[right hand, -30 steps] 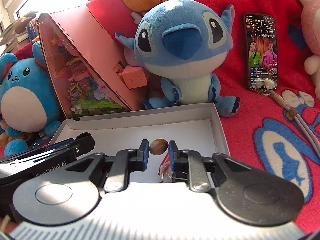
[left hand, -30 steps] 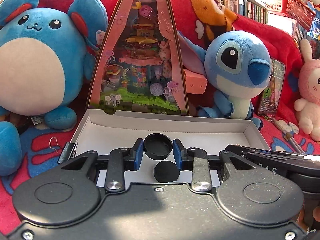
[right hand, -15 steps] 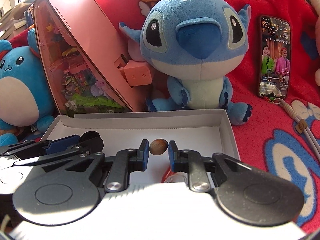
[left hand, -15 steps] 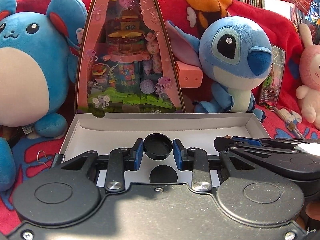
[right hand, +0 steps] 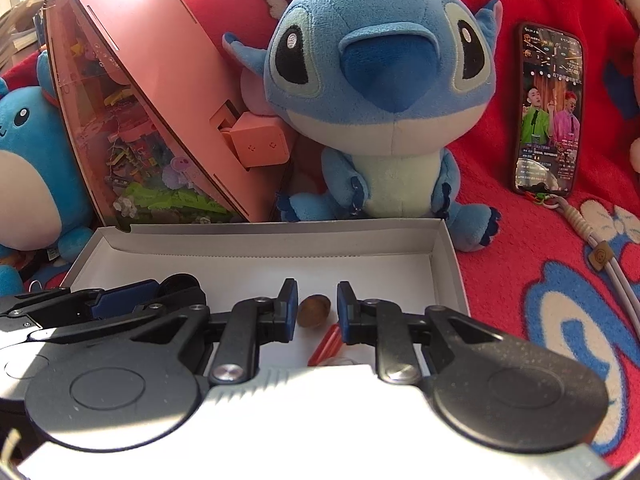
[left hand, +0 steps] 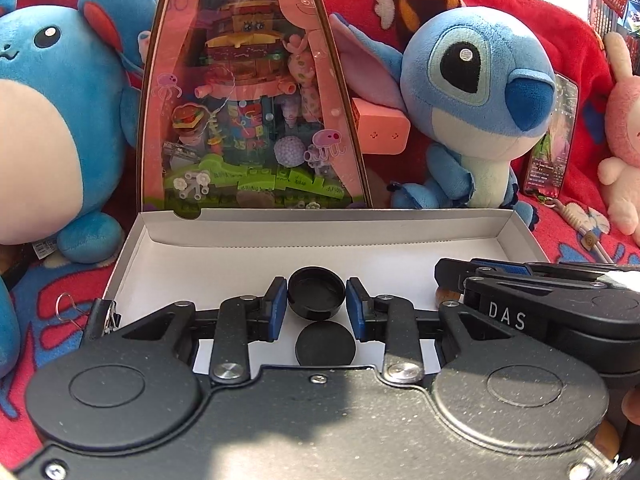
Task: Organize rigid objects
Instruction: 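Lower and open the left tool to drop the cap while the right tool releases the acorn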
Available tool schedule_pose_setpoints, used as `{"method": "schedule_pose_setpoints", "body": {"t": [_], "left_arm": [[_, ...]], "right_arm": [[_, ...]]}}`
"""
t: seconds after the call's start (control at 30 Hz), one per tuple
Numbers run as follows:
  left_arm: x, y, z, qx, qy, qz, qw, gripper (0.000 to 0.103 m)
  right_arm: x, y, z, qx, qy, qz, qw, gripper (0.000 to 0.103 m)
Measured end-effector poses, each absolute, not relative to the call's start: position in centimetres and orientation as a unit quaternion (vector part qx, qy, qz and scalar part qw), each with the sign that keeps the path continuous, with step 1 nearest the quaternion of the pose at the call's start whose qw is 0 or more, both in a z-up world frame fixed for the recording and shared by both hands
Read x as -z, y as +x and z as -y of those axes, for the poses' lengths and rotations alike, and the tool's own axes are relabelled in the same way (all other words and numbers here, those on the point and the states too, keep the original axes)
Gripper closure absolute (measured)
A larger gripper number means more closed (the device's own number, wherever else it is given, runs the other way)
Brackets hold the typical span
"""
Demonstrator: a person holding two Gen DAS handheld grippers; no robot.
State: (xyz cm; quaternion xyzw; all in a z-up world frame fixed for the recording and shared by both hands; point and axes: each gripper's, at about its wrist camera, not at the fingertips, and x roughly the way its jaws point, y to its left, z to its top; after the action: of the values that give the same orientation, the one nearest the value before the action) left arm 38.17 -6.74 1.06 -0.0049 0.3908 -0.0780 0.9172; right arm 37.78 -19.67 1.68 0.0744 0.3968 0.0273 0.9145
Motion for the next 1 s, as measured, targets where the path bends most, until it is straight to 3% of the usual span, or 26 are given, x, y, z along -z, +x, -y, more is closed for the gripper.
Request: {"method": "schedule_pose_setpoints", "body": {"t": [0.6, 0.83, 0.87, 0.93, 1.0], "left_arm": [[-0.34, 38.32, 6.53, 0.07, -0.002, -0.396, 0.916, 0.072], [-0.7, 37.98, 6.47, 0.066, 0.007, -0.391, 0.918, 0.06], [-0.75, 37.92, 6.46, 0.066, 0.009, -0.391, 0.918, 0.058], [-0.9, 37.75, 6.45, 0.064, 0.012, -0.387, 0.92, 0.054], [-1.05, 37.57, 6.42, 0.06, 0.016, -0.385, 0.921, 0.051]], "right_arm": [[-0.9, 37.99, 20.23, -0.024, 0.089, -0.402, 0.911, 0.077], [-1.33, 37.61, 20.39, -0.027, 0.1, -0.393, 0.914, 0.073], [-1.36, 37.54, 20.37, -0.027, 0.1, -0.393, 0.914, 0.071], [-1.5, 37.33, 20.38, -0.027, 0.099, -0.391, 0.915, 0.056], [-1.67, 37.08, 20.31, -0.028, 0.096, -0.388, 0.916, 0.054]]}}
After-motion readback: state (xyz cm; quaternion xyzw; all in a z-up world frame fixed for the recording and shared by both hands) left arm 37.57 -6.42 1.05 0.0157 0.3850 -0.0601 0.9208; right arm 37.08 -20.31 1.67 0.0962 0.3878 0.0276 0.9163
